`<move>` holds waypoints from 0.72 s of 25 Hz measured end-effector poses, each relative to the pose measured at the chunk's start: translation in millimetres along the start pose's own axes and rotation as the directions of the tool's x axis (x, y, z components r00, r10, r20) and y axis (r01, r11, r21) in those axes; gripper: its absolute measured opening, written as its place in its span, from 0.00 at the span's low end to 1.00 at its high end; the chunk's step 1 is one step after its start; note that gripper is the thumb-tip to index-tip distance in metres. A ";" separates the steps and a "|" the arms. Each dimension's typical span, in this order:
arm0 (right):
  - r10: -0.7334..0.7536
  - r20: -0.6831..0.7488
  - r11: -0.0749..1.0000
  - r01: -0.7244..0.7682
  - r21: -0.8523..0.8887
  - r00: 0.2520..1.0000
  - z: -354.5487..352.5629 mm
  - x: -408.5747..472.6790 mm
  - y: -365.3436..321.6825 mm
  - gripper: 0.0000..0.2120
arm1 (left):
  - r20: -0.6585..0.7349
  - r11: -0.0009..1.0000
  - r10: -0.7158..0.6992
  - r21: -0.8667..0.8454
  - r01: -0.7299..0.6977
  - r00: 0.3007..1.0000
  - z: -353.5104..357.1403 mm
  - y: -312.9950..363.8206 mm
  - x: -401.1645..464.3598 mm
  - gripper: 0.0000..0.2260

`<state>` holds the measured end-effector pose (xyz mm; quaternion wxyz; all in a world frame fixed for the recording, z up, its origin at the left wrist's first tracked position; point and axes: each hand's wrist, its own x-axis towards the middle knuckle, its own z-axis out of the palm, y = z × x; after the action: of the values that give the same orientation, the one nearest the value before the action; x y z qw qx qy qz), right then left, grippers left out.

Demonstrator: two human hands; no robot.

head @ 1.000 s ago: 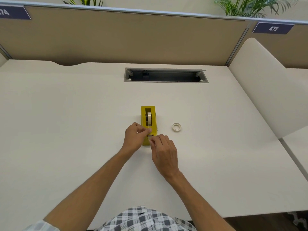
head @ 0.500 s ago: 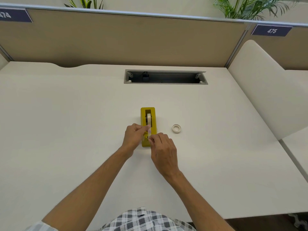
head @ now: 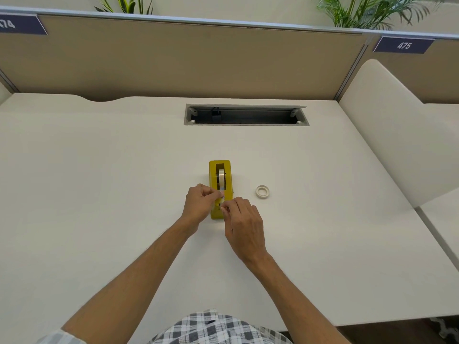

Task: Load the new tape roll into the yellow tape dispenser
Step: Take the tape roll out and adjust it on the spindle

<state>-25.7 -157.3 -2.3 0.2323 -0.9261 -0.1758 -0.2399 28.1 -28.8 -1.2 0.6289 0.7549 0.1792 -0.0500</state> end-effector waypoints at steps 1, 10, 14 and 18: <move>-0.003 -0.001 1.000 0.003 0.001 1.000 -0.2 0.0 -0.2 0.03 | 0.002 1.000 0.003 -0.004 -0.003 1.000 -0.2 1.1 -0.7 0.06; -0.007 -0.005 1.000 0.007 -0.014 1.000 -5.6 5.3 -0.3 0.02 | -0.024 0.988 0.136 0.079 -0.134 0.990 -5.4 3.6 0.8 0.06; -0.006 0.003 1.000 0.006 -0.015 1.000 -7.1 5.9 -0.6 0.03 | 0.069 0.829 0.334 0.454 -0.328 0.940 -6.7 -0.6 5.0 0.27; -0.014 0.003 1.000 0.014 -0.028 1.000 -11.4 8.5 0.5 0.03 | 0.207 0.670 0.384 0.608 -0.425 0.900 -5.8 3.4 14.4 0.28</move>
<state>-22.6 -161.8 10.9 0.2174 -0.9283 -0.1791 -0.2428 41.8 -20.7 -1.1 0.3340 0.9417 -0.0397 0.0094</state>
